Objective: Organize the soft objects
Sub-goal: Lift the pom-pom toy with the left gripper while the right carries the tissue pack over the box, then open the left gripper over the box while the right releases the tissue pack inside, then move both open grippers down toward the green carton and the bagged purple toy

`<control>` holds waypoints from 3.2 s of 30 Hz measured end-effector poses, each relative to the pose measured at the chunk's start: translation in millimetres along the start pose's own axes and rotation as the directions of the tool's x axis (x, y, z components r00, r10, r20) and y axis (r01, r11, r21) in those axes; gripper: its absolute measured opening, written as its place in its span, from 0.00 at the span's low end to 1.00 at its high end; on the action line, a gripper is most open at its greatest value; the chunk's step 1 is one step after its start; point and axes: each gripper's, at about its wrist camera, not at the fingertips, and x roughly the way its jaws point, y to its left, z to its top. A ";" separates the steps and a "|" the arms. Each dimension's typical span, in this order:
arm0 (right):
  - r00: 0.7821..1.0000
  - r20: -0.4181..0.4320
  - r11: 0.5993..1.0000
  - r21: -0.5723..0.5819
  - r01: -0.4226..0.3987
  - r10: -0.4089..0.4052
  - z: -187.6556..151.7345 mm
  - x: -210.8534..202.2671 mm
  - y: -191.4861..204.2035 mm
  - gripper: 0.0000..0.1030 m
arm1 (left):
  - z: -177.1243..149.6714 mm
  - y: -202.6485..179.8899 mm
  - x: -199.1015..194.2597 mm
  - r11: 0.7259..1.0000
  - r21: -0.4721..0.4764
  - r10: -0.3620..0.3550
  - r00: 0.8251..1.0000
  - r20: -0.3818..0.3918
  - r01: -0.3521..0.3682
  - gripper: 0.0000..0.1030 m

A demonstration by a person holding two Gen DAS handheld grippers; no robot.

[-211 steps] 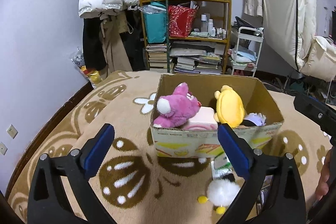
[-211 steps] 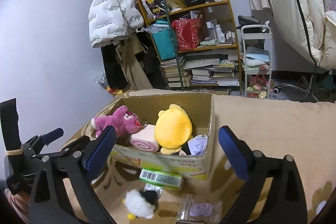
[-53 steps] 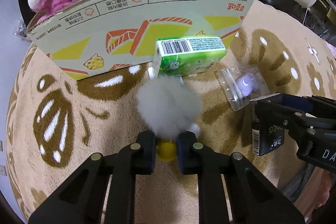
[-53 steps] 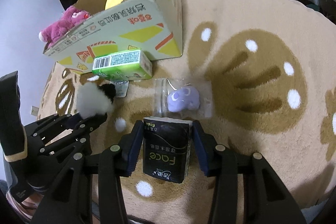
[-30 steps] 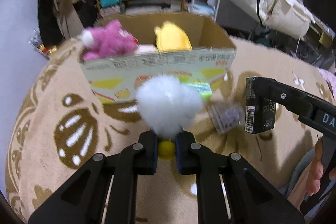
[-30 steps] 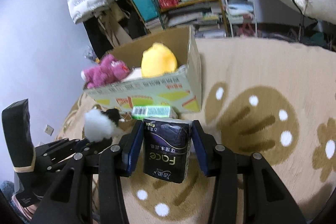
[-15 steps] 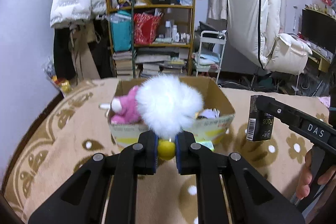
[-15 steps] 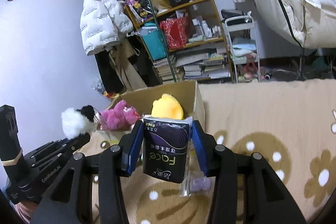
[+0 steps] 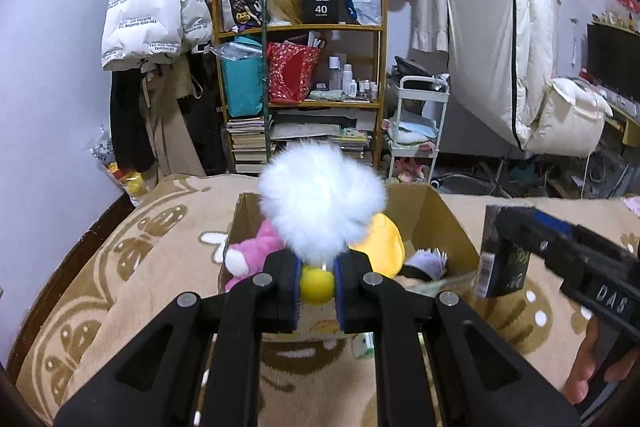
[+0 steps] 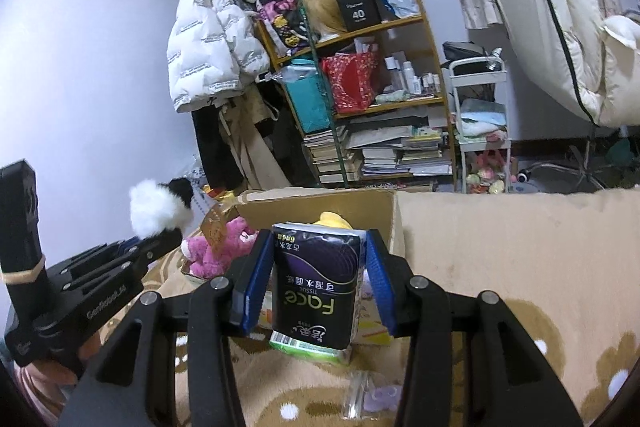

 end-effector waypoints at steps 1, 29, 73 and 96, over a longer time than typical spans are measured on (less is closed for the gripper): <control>1.000 0.000 1.000 -0.005 -0.003 0.003 0.7 2.1 1.6 0.47 | 1.4 0.1 1.2 1.000 0.000 0.002 1.000 0.001 -0.002 0.12; 0.998 -0.038 0.998 0.017 -0.054 0.055 10.9 57.1 -6.5 0.47 | -3.1 -1.4 56.0 0.997 -0.007 -0.080 0.992 -0.094 0.079 0.12; 0.997 -0.076 0.998 0.050 -0.026 0.030 6.8 22.1 -10.5 1.00 | -20.7 3.1 22.3 1.000 0.012 0.019 0.992 -0.124 -0.018 0.92; 0.990 -0.106 0.995 0.022 0.095 -0.092 -10.7 -44.8 -9.1 1.00 | -35.8 -23.7 -29.9 0.997 0.079 0.016 0.979 -0.201 0.000 0.95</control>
